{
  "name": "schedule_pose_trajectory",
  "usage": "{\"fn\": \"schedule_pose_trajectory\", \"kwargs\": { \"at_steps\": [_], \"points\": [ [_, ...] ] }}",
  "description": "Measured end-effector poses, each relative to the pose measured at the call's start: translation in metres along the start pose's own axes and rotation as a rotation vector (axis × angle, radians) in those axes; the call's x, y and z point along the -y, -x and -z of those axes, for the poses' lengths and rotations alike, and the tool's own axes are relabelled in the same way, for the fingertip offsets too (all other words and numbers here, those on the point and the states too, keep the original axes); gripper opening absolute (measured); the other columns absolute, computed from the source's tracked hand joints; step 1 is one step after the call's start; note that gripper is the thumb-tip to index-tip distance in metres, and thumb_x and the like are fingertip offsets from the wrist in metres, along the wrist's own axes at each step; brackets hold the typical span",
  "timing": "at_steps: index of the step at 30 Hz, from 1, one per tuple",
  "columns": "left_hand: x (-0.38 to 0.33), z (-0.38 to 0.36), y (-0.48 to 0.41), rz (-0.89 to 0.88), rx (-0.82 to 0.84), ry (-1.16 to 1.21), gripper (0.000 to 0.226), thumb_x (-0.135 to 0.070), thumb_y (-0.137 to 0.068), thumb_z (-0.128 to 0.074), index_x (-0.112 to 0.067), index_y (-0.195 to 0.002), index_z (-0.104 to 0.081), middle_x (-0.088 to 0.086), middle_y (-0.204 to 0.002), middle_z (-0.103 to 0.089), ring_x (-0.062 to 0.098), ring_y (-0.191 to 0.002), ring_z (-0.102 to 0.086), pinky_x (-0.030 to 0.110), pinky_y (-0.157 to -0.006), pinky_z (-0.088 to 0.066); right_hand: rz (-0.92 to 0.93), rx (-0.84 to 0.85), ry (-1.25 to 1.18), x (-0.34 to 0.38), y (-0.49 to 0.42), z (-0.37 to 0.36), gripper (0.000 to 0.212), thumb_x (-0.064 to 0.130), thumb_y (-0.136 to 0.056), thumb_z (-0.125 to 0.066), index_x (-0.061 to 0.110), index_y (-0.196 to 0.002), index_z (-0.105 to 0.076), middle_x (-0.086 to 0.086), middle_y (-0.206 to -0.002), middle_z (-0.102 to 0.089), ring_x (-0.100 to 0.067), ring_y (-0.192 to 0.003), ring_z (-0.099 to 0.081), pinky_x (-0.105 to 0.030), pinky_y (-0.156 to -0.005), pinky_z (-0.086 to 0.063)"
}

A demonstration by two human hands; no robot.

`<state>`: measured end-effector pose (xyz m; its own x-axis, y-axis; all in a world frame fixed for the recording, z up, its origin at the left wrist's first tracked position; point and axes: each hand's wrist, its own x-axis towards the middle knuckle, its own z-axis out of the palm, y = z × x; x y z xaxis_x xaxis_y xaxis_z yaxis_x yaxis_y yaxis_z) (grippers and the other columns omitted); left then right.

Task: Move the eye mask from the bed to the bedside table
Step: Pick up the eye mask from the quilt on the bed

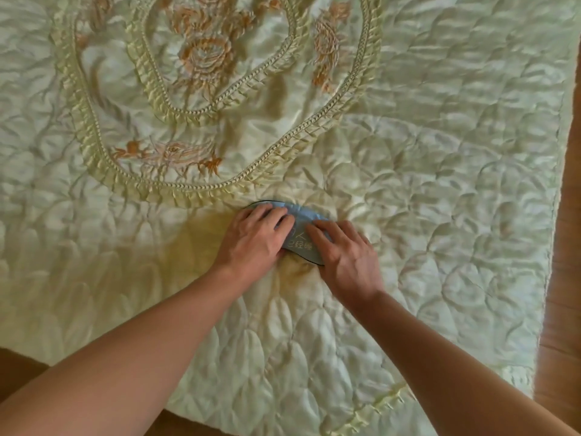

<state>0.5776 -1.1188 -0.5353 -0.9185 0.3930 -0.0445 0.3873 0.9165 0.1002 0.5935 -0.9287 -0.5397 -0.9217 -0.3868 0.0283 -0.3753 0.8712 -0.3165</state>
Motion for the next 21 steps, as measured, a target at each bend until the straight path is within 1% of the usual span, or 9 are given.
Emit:
{"fn": "schedule_pose_trajectory", "kwargs": {
  "at_steps": [4, 6, 8, 10, 13, 15, 17, 19, 21],
  "points": [
    [-0.008, 0.014, -0.007, 0.148, 0.043, 0.166, 0.028, -0.012, -0.072, -0.075, -0.012, -0.1, -0.07, 0.006, -0.09, -0.072, 0.03, -0.085, -0.066, 0.041, -0.07, -0.055, -0.175, 0.092, -0.289, -0.006, -0.025, 0.037, 0.023, 0.007, -0.076, -0.07, 0.019, -0.096, -0.076, -0.003, -0.079, -0.075, -0.03, -0.072, -0.067, -0.036, -0.063, -0.05],
    [-0.011, 0.031, -0.007, 0.26, 0.068, 0.419, 0.014, -0.017, -0.082, -0.07, -0.012, -0.095, -0.069, 0.005, -0.078, -0.069, 0.029, -0.073, -0.065, 0.036, -0.059, -0.05, -0.262, 0.15, -0.414, -0.007, -0.036, 0.069, 0.02, 0.013, -0.079, -0.071, 0.02, -0.097, -0.075, -0.001, -0.077, -0.076, -0.022, -0.068, -0.067, -0.031, -0.061, -0.047],
    [-0.015, 0.055, -0.008, 0.349, 0.189, 0.717, 0.012, -0.023, -0.088, -0.066, -0.011, -0.088, -0.065, 0.001, -0.068, -0.062, 0.024, -0.065, -0.061, 0.033, -0.056, -0.042, -0.331, 0.18, -0.511, -0.007, -0.046, 0.108, 0.023, 0.016, -0.079, -0.071, 0.023, -0.1, -0.074, 0.001, -0.08, -0.075, -0.017, -0.072, -0.067, -0.03, -0.063, -0.05],
    [-0.028, 0.092, -0.009, 0.38, 0.286, 0.999, 0.018, -0.024, -0.089, -0.066, -0.009, -0.081, -0.062, -0.003, -0.066, -0.058, 0.014, -0.063, -0.057, 0.029, -0.057, -0.038, -0.412, 0.202, -0.632, -0.006, -0.055, 0.151, 0.029, 0.016, -0.078, -0.075, 0.024, -0.106, -0.072, 0.001, -0.087, -0.076, -0.016, -0.081, -0.07, -0.029, -0.07, -0.055],
    [-0.058, 0.168, -0.007, 0.449, 0.284, 1.303, 0.012, -0.019, -0.089, -0.07, -0.02, -0.078, -0.066, -0.013, -0.068, -0.066, -0.002, -0.065, -0.063, 0.012, -0.06, -0.042, -0.572, 0.198, -1.004, 0.005, -0.062, 0.222, 0.032, 0.013, -0.08, -0.08, 0.017, -0.111, -0.072, -0.008, -0.094, -0.079, -0.02, -0.087, -0.076, -0.033, -0.075, -0.058],
    [-0.076, 0.221, -0.003, 0.512, 0.279, 1.453, 0.005, -0.024, -0.087, -0.072, -0.025, -0.091, -0.071, -0.012, -0.083, -0.075, 0.0, -0.082, -0.07, 0.014, -0.067, -0.05, -0.668, 0.18, -1.245, 0.019, -0.056, 0.27, 0.026, 0.01, -0.084, -0.076, 0.01, -0.109, -0.073, -0.02, -0.1, -0.078, -0.031, -0.093, -0.075, -0.045, -0.083, -0.06],
    [-0.092, 0.27, 0.003, 0.54, 0.274, 1.522, 0.014, -0.028, -0.086, -0.073, -0.025, -0.1, -0.072, -0.007, -0.094, -0.078, 0.005, -0.09, -0.072, 0.019, -0.075, -0.054, -0.705, 0.189, -1.363, 0.036, -0.045, 0.314, 0.022, 0.01, -0.087, -0.073, 0.004, -0.107, -0.074, -0.03, -0.109, -0.073, -0.042, -0.1, -0.072, -0.054, -0.091, -0.055],
    [-0.106, 0.32, 0.01, 0.546, 0.28, 1.552, 0.018, -0.029, -0.087, -0.072, -0.023, -0.104, -0.073, -0.005, -0.098, -0.078, 0.008, -0.093, -0.072, 0.025, -0.081, -0.056, -0.757, 0.179, -1.433, 0.052, -0.033, 0.354, 0.02, 0.01, -0.088, -0.071, 0.003, -0.106, -0.074, -0.031, -0.111, -0.072, -0.043, -0.101, -0.071, -0.054, -0.091, -0.057],
    [-0.12, 0.367, 0.019, 0.561, 0.287, 1.583, 0.02, -0.028, -0.088, -0.07, -0.021, -0.106, -0.073, -0.003, -0.1, -0.078, 0.011, -0.096, -0.072, 0.032, -0.088, -0.057, -0.804, 0.167, -1.502, 0.067, -0.021, 0.394, 0.019, 0.008, -0.089, -0.07, 0.002, -0.107, -0.073, -0.026, -0.107, -0.074, -0.039, -0.098, -0.073, -0.045, -0.081, -0.061]
  ]
}}
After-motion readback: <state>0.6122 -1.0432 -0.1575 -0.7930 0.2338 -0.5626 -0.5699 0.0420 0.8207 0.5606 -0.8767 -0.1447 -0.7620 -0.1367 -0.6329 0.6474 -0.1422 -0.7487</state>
